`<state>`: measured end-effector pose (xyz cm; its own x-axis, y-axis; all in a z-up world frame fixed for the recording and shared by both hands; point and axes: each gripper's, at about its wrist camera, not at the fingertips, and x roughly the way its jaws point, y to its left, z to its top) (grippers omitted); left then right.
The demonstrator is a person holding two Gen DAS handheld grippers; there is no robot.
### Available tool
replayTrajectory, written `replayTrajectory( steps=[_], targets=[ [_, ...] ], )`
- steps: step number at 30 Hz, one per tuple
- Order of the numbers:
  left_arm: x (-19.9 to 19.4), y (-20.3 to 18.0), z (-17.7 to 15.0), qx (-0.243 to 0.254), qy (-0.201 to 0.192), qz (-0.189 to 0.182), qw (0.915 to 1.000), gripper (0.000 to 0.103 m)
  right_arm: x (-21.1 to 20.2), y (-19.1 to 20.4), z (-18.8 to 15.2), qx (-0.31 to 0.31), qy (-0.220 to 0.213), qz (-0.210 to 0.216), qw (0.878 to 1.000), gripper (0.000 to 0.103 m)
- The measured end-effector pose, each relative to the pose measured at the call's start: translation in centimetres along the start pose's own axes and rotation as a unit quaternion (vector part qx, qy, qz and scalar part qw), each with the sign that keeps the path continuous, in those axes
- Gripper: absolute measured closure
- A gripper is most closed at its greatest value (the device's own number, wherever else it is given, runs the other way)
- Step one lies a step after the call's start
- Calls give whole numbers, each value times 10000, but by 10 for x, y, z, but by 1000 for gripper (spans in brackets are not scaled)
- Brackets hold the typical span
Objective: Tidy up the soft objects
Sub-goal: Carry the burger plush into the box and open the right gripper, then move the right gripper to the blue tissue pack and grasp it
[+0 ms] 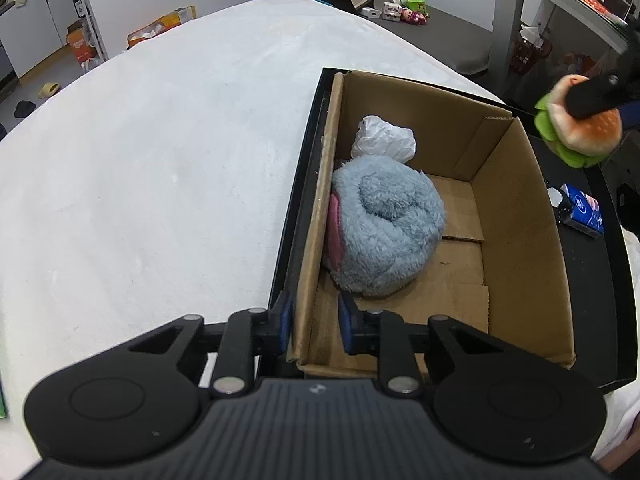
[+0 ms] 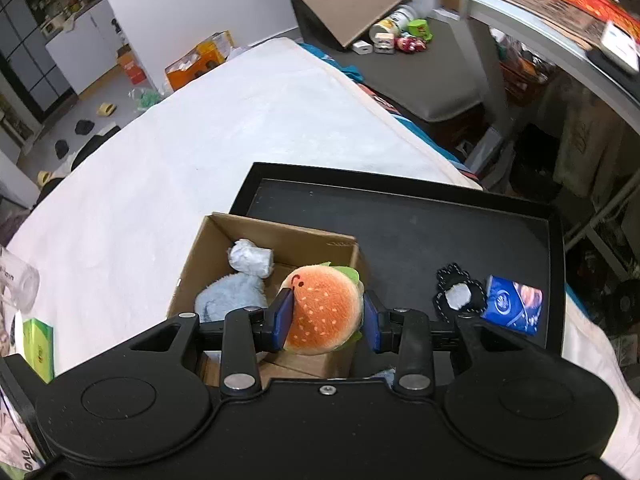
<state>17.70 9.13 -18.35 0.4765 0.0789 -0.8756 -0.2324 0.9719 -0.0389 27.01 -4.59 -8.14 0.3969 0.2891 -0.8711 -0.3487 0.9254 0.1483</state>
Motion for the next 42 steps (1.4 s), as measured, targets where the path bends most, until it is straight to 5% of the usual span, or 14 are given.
replayTrajectory(
  steps=[15, 19, 42],
  targets=[
    [1, 10, -1, -175, -39, -161, 9997, 86, 17, 33, 18, -374, 21, -9, 9993, 66],
    [1, 10, -1, -167, -37, -161, 9997, 86, 17, 31, 23, -210, -129, 19, 9997, 52],
    [-3, 1, -1, -17, -92, 74, 9999, 85, -3, -63, -8, 129, -362, -126, 9992, 24]
  ],
)
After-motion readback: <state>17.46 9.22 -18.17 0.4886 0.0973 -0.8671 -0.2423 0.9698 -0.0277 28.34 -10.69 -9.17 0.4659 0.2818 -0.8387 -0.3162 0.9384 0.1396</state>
